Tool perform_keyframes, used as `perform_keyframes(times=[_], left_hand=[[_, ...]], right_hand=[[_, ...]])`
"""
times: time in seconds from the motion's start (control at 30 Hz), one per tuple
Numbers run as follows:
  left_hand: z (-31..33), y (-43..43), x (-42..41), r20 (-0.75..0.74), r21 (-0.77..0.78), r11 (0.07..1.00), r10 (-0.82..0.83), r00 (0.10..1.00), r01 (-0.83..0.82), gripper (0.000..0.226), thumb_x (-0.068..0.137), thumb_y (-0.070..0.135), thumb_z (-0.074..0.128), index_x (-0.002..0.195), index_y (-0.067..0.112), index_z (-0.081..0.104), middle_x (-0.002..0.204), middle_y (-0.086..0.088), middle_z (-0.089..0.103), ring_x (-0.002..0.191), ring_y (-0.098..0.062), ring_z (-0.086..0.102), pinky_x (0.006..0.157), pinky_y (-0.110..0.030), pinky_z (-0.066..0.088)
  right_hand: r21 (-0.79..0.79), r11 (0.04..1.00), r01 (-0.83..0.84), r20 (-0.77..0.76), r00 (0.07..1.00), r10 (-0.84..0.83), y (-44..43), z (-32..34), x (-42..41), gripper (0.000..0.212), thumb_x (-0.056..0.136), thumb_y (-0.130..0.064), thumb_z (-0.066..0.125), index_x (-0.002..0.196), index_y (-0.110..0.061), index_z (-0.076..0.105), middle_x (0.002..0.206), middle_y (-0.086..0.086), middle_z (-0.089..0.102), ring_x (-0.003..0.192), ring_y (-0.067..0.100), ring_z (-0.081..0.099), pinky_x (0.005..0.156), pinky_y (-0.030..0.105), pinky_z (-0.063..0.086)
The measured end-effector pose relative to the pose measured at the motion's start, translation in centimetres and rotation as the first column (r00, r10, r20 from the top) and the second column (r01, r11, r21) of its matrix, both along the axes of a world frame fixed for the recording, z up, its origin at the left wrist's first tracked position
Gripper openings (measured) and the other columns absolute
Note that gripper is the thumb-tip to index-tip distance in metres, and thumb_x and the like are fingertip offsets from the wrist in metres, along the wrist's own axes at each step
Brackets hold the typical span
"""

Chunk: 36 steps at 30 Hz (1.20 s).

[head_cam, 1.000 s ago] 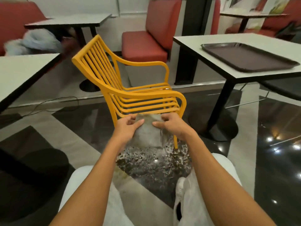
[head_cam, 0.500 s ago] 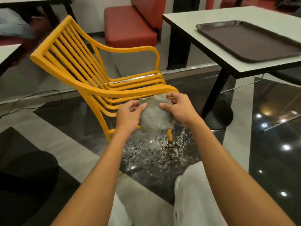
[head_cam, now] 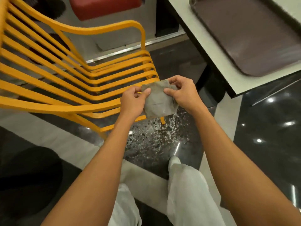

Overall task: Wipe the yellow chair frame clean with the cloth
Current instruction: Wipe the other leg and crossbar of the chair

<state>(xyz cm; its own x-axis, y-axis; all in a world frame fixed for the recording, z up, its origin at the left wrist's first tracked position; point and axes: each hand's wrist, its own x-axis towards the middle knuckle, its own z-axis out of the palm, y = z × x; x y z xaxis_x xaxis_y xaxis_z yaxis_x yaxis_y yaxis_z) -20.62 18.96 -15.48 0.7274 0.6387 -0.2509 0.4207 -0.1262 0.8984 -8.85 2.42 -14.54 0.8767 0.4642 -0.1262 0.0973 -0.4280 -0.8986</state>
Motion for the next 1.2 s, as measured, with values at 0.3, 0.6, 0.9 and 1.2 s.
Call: perform_keyframes(times=[0.3, 0.6, 0.9, 1.2], left_hand=[[12.9, -4.2, 6.1, -0.136, -0.290, 0.957, -0.053, 0.989, 0.012, 0.017, 0.103, 0.031, 0.070, 0.105, 0.014, 0.067, 0.104, -0.009, 0.078, 0.092, -0.025, 0.078, 0.064, -0.045, 0.067], [17.9, -11.6, 17.7, -0.127, -0.465, 0.878, -0.190, 0.974, 0.111, 0.005, 0.104, 0.011, 0.067, 0.108, 0.013, 0.063, 0.114, -0.017, 0.073, 0.096, -0.032, 0.077, 0.067, -0.043, 0.067], [15.8, -17.0, 23.5, -0.269, -0.445, 0.891, -0.221, 0.937, 0.083, 0.011, 0.101, 0.009, 0.070, 0.097, 0.016, 0.062, 0.113, -0.015, 0.069, 0.070, -0.020, 0.072, 0.071, -0.044, 0.068], [16.0, -16.8, 24.0, -0.313, -0.397, 0.902, -0.309, 0.898, 0.172, 0.031, 0.099, 0.010, 0.073, 0.129, 0.007, 0.068, 0.113, -0.012, 0.075, 0.090, -0.021, 0.079, 0.086, -0.038, 0.066]], right_hand=[[-0.188, 0.982, -0.002, 0.015, 1.000, 0.005, -3.9, 14.4, 5.8, 0.019, 0.086, -0.021, 0.080, 0.104, -0.026, 0.076, 0.101, -0.006, 0.073, 0.098, 0.013, 0.067, 0.091, 0.038, 0.057], [-0.353, 0.935, 0.033, -0.047, 0.997, -0.053, -12.1, 20.0, 17.0, 0.024, 0.090, -0.025, 0.080, 0.113, -0.024, 0.074, 0.113, 0.001, 0.070, 0.106, 0.018, 0.064, 0.088, 0.033, 0.054], [-0.496, 0.868, -0.009, -0.136, 0.988, -0.067, -16.0, 17.4, 23.0, 0.029, 0.093, -0.023, 0.077, 0.121, -0.020, 0.071, 0.126, 0.002, 0.066, 0.113, 0.018, 0.059, 0.091, 0.031, 0.048], [-0.535, 0.840, 0.091, 0.000, 0.994, -0.108, -16.5, 15.4, 23.2, 0.022, 0.090, -0.020, 0.074, 0.106, -0.035, 0.069, 0.121, 0.005, 0.069, 0.126, 0.031, 0.057, 0.111, 0.054, 0.046]])
